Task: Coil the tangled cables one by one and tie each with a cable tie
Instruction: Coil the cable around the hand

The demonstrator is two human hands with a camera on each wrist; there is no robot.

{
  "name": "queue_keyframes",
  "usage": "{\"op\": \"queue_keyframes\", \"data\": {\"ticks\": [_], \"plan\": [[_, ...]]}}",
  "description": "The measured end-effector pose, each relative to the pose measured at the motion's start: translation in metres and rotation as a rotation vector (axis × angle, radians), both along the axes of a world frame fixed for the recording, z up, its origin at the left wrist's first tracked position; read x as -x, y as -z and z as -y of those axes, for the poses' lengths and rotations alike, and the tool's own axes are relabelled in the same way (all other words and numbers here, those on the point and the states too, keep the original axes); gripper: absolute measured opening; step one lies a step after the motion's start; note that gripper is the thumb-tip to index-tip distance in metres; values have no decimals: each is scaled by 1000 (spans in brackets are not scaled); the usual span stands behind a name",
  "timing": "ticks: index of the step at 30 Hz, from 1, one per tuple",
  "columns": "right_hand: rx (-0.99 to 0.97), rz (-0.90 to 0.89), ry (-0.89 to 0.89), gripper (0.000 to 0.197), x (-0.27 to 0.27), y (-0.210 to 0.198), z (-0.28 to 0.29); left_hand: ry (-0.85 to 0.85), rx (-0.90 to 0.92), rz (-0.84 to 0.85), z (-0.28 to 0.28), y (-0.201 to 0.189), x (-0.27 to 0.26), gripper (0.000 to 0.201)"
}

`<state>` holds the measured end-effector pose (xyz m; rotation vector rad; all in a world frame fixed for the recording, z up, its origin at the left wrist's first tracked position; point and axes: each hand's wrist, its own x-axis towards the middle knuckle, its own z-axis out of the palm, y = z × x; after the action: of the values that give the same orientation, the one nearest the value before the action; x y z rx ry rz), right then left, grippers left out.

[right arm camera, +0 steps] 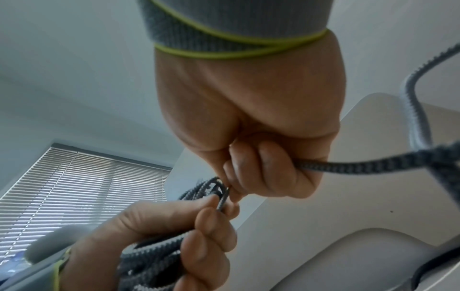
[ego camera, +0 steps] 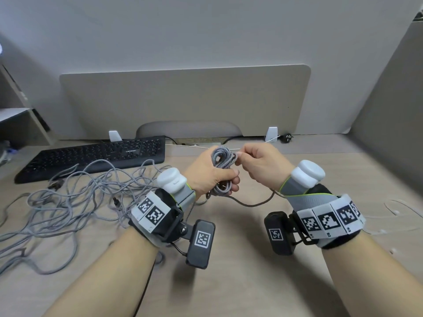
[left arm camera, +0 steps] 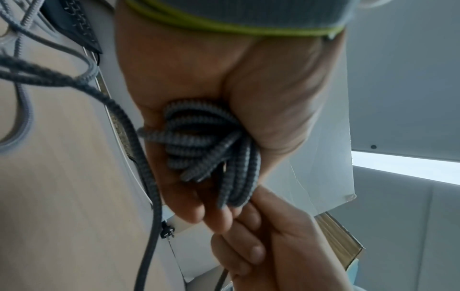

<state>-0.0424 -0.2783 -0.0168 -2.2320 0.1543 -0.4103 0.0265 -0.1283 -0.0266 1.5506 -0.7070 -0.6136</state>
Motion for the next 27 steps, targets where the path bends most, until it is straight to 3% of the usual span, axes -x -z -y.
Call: {"op": "queue_keyframes", "data": {"ticks": [4,10,16,23,27], "plan": [[-48,10,-25,28,-1,1,-1,-54,-25,23,1,4,-2,12],[-175,16,-72,28,3,-6,-5,-182,67,174,-3,-2,-16,23],[-199,-27,-64,29,9,-10,5,-464,214,-26,-26,-4,-55,31],[-136,48,-58,25,8,-11,3,-269,218,-106,-7,3,-32,29],[-50,22,-112,24,9,-11,-4,-188,220,-269,3,5,-19,39]]}}
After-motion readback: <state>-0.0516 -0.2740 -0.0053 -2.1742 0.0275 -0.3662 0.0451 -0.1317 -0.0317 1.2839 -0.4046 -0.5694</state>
